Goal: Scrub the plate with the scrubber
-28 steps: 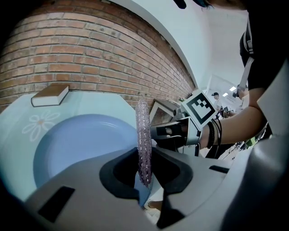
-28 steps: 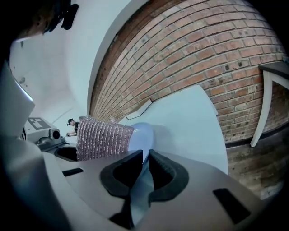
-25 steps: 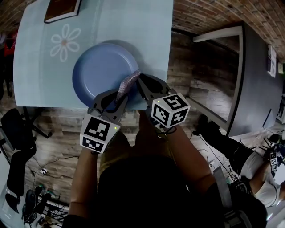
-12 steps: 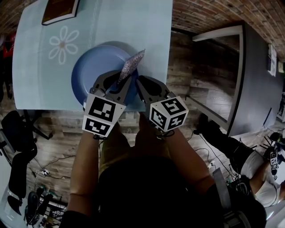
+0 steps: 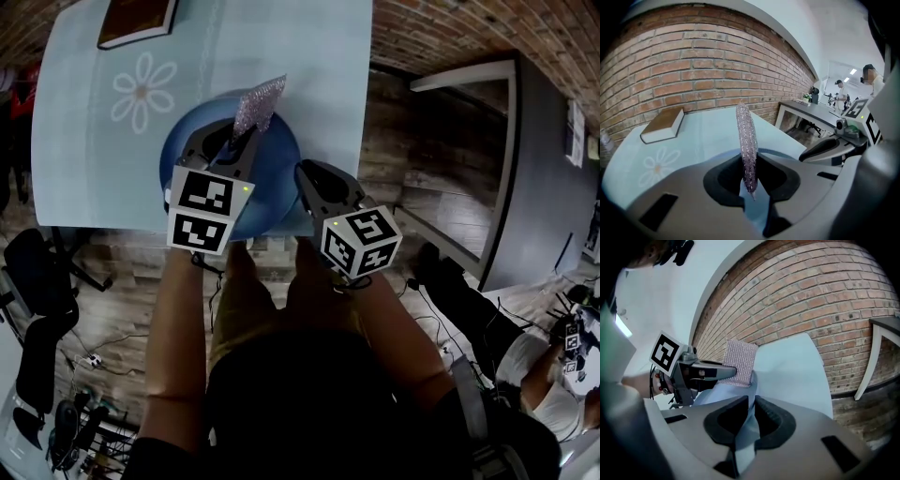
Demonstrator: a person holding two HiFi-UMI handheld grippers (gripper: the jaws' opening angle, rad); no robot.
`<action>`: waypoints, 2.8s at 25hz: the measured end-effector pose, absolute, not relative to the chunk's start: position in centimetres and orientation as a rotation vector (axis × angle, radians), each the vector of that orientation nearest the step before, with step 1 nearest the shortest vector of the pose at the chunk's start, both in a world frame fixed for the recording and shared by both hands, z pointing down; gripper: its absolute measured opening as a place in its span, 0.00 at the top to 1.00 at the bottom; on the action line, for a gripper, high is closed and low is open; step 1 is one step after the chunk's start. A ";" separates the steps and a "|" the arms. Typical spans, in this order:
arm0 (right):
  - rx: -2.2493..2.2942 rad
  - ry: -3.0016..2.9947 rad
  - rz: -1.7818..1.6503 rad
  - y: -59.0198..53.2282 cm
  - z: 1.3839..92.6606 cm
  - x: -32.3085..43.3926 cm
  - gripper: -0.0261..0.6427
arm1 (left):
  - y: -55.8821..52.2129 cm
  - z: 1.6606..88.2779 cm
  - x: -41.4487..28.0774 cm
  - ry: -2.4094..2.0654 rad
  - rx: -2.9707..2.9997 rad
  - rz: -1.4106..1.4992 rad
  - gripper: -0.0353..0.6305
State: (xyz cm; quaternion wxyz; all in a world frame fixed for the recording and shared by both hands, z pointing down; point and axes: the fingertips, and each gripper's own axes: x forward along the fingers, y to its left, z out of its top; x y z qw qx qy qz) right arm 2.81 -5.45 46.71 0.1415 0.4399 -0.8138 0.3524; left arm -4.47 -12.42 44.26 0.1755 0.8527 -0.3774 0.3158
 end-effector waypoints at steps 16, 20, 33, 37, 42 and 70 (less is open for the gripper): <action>1.269 -2.317 0.955 -5.5 46.5 2.8 0.86 | -13.7 43.7 -13.6 -1.303 2.300 1.095 0.82; 1.270 -2.314 0.954 -5.5 46.5 2.8 0.86 | -12.6 43.6 -15.6 -1.325 2.275 1.161 0.82; 1.271 -2.301 0.939 -5.3 46.5 2.5 0.86 | -4.5 44.4 -17.5 -1.279 2.197 1.246 0.82; 1.269 -2.300 0.940 -5.3 46.5 2.7 0.86 | -2.6 44.8 -17.1 -1.256 2.171 1.236 0.82; 1.263 -2.301 0.947 -5.4 46.6 2.9 0.86 | -0.5 44.9 -15.8 -1.192 2.154 1.240 0.82; 1.281 -2.311 1.011 -5.7 46.6 2.8 0.87 | 3.8 45.1 -1.9 -0.849 2.357 1.027 0.82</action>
